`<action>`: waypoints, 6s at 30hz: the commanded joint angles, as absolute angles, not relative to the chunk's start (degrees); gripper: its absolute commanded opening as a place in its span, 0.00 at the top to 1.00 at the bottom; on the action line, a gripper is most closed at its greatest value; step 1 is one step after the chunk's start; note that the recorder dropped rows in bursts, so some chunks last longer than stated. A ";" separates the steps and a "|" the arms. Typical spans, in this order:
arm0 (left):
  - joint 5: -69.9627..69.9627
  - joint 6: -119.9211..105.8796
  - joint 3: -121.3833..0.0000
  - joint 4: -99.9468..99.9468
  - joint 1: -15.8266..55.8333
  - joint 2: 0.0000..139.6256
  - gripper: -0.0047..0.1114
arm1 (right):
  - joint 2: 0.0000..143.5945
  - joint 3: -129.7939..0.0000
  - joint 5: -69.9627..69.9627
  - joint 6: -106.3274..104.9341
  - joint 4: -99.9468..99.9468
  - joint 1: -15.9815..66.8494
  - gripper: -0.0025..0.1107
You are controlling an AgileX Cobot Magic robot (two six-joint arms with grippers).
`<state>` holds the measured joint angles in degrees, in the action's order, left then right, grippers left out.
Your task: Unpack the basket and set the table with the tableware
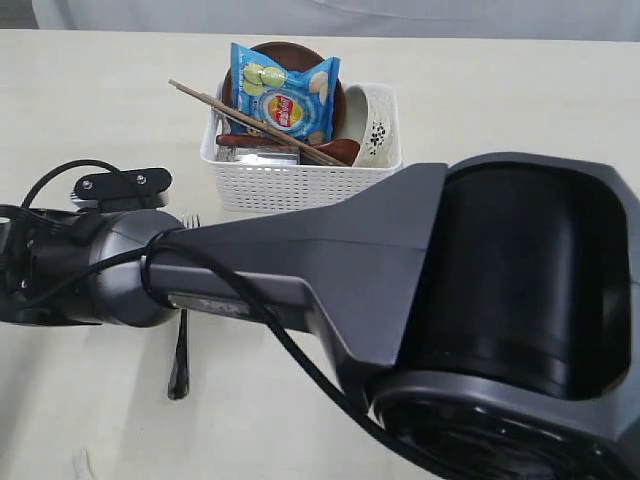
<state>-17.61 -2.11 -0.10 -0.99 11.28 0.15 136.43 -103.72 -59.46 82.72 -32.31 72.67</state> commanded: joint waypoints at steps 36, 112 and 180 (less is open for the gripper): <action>-17.15 -1.92 0.00 -1.27 11.27 0.00 0.96 | 115.04 -103.22 -58.52 12.21 -23.85 47.40 0.85; -17.15 -1.92 0.00 -1.27 11.27 0.00 0.96 | 128.93 -103.22 -44.02 0.00 -27.73 46.36 0.98; -17.15 -1.92 0.00 -1.27 11.27 0.00 0.96 | 128.91 -103.22 -46.84 -3.67 -17.84 46.26 0.98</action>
